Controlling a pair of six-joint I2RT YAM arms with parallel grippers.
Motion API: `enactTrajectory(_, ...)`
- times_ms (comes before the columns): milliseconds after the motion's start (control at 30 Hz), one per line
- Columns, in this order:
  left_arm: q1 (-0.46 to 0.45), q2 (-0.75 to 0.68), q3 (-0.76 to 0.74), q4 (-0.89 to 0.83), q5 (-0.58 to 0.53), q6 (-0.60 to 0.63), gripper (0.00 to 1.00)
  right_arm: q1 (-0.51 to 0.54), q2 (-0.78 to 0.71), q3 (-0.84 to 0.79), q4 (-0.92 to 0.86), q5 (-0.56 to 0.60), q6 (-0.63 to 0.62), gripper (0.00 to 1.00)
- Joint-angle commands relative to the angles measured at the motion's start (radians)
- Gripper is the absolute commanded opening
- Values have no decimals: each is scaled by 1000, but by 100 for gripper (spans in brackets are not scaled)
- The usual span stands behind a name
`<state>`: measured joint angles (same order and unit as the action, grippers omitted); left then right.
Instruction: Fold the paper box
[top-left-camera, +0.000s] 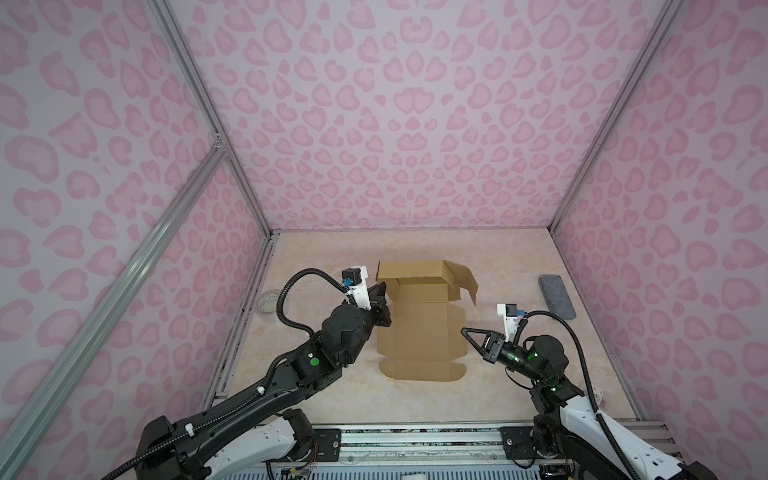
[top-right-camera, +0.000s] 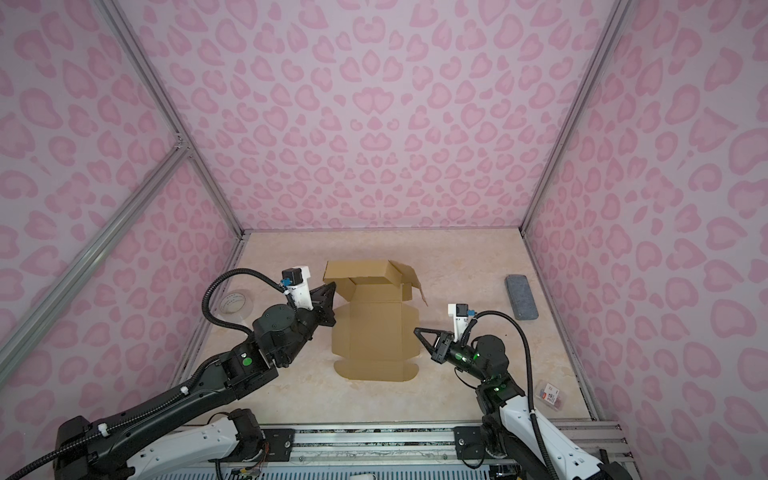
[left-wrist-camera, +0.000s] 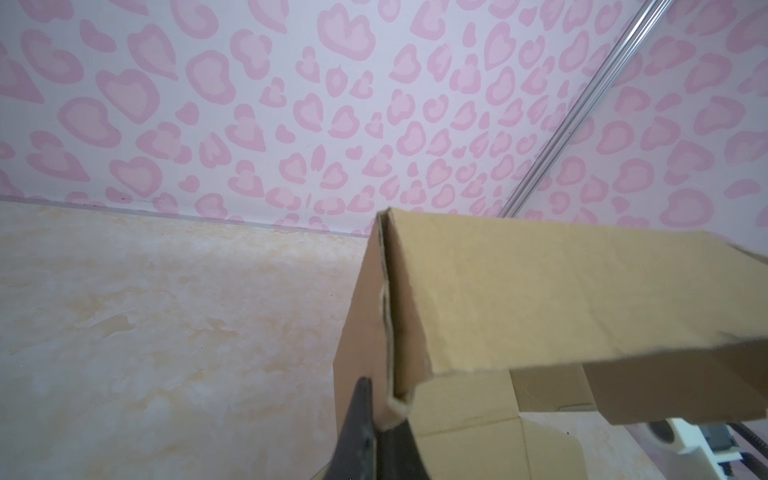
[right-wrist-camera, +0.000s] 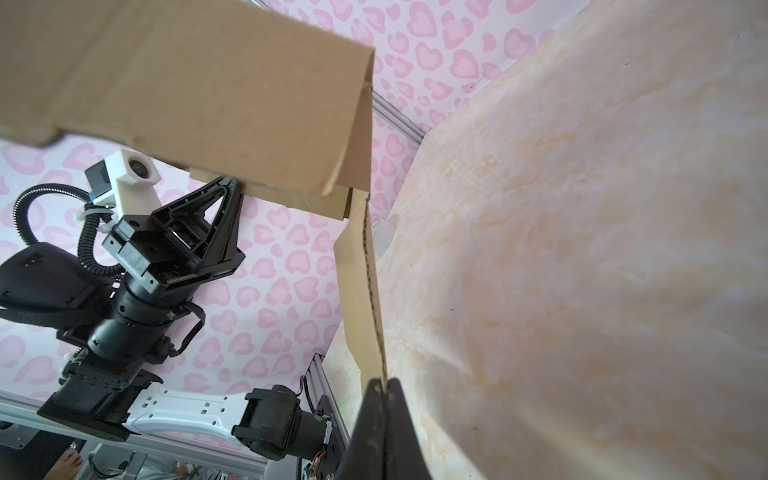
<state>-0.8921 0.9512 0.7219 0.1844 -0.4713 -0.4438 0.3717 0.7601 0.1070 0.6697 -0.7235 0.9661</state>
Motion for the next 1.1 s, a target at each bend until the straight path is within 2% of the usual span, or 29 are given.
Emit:
enactTrajectory(0,-1,-10,-4,70,37,-6,2,1,23,-2,114,-47,25,0)
enactTrajectory(233,-1,-1,2,52,-1,0,2,-1,81,-8,219,-83,72,0)
enactTrajectory(567,-1,-4,1,53,-11,4,2,-7,131,-7,242,-93,84,0)
enactTrajectory(967,-1,-23,-3,56,-23,-2,2,-14,168,15,149,-80,52,0)
enactTrajectory(1000,-1,-22,-3,56,-23,-3,2,-15,160,22,120,-76,43,1)
enactTrajectory(1067,-1,-19,0,51,-30,0,2,-21,139,30,60,-73,25,9)
